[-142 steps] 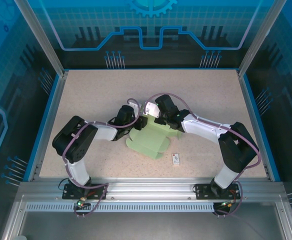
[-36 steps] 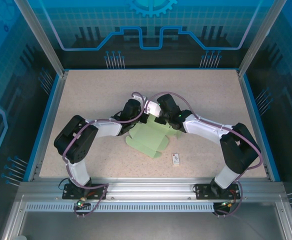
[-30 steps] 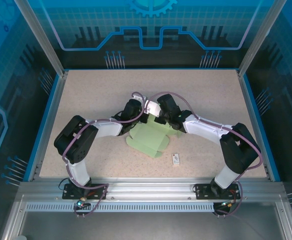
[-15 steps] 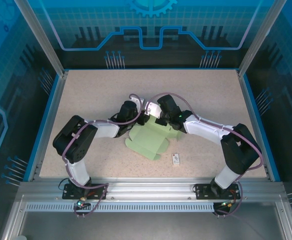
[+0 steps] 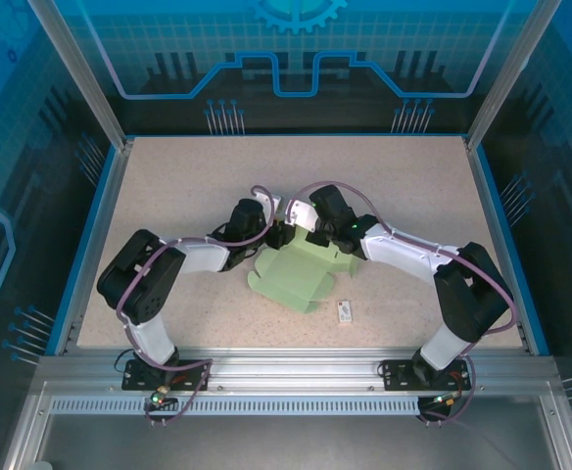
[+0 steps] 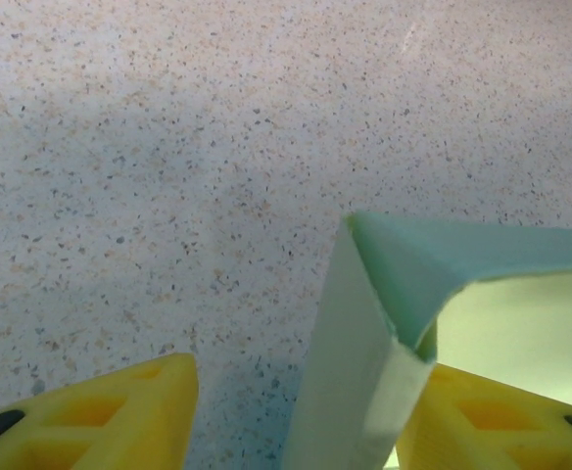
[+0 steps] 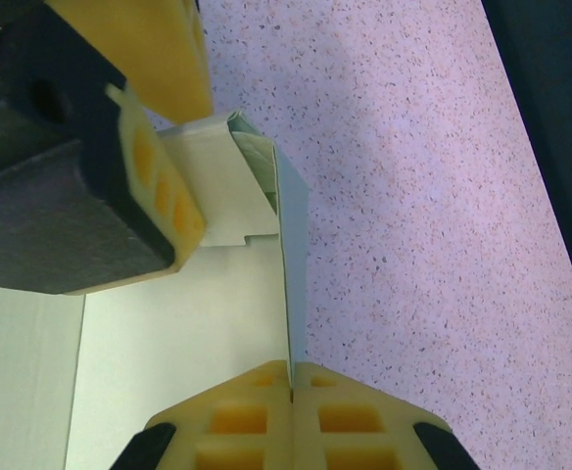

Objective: Fold the paper box

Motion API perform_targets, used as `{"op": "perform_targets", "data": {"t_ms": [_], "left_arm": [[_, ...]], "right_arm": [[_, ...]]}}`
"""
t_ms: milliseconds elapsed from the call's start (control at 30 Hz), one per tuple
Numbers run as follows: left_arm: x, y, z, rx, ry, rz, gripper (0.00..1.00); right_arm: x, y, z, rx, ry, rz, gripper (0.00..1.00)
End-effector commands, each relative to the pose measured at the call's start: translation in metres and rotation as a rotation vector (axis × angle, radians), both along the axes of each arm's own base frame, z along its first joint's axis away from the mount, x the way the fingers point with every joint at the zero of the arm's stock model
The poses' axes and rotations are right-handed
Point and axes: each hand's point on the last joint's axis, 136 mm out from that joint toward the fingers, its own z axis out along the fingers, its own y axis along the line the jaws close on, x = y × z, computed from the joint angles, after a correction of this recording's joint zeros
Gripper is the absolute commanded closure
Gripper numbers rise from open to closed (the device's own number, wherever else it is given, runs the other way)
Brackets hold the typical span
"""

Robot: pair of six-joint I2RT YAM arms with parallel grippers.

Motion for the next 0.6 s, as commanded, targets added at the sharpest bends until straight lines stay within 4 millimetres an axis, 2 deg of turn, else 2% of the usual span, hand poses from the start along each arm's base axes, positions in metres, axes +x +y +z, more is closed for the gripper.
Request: {"op": "perform_targets", "data": {"t_ms": [0, 567], "left_arm": [[-0.007, 0.006, 0.0, 0.011, 0.013, -0.021, 0.45], [-0.016, -0.009, -0.04, 0.034, 0.11, -0.13, 0.38]], "right_arm": [[0.006, -0.003, 0.022, 0.026, -0.028, -0.016, 1.0], [0.003, 0.0, 0.03, 0.066, -0.021, 0.012, 1.0]]}}
